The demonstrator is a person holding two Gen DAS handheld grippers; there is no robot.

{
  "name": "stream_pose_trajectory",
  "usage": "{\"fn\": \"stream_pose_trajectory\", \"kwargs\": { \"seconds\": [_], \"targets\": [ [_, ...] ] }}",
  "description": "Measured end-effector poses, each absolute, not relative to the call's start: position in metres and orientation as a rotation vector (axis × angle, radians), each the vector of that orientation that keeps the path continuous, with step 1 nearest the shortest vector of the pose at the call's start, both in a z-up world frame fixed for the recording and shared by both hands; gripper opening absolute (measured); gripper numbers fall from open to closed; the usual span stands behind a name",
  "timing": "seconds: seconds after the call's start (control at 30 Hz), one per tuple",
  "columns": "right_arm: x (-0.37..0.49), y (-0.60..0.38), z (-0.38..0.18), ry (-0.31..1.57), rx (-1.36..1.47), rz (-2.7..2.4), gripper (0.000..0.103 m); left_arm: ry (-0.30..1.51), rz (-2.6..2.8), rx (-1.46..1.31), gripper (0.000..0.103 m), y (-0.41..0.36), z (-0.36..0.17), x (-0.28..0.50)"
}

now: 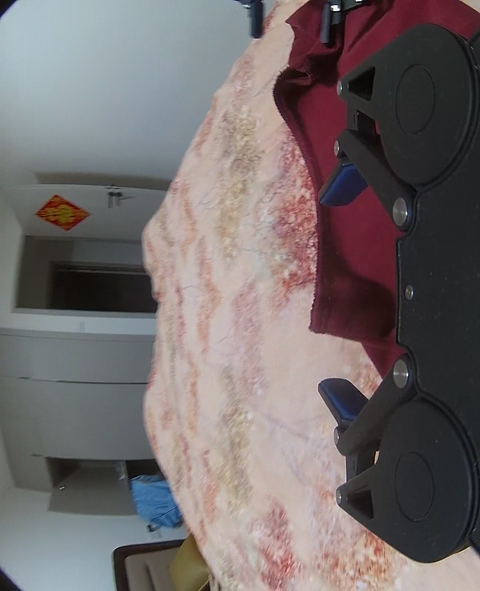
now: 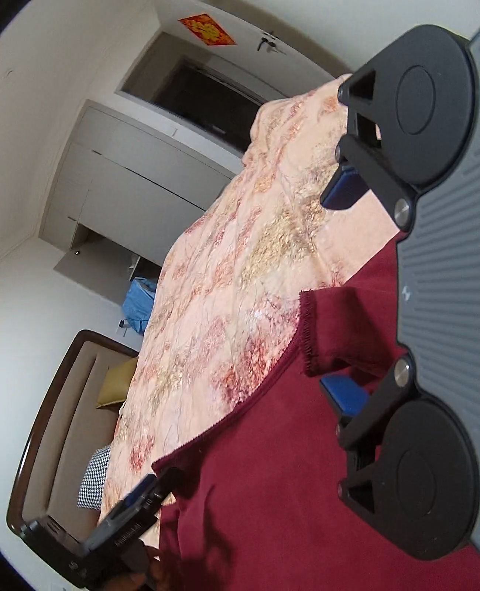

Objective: Fold small clothes

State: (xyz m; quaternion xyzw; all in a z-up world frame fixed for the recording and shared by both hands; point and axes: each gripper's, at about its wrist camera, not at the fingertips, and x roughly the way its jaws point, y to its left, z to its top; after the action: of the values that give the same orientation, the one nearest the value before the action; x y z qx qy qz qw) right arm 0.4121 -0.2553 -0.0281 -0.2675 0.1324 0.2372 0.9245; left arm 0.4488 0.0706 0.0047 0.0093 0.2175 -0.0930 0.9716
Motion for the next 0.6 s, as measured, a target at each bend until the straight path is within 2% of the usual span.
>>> {"fn": "stream_pose_trajectory", "kwargs": {
  "seconds": [0.1,0.3,0.47,0.6],
  "targets": [
    [0.395,-0.255,-0.024,0.279,-0.548,0.509,0.103,0.440,-0.155,0.042,0.102,0.068,-0.005,0.442],
    [0.396,-0.248,-0.052,0.307,-0.636,0.407,0.103,0.514,-0.028,0.012,0.102,0.077,-0.036,0.456],
    [0.417,-0.269,-0.055,0.276,-0.508,0.158,0.103,0.563,0.010,-0.132,0.102,0.099,-0.055,0.465],
    [0.441,-0.310,-0.058,0.355,-0.260,0.011,0.103,0.578,0.003,-0.171,0.102,0.104,-0.062,0.467]
  ]
}}
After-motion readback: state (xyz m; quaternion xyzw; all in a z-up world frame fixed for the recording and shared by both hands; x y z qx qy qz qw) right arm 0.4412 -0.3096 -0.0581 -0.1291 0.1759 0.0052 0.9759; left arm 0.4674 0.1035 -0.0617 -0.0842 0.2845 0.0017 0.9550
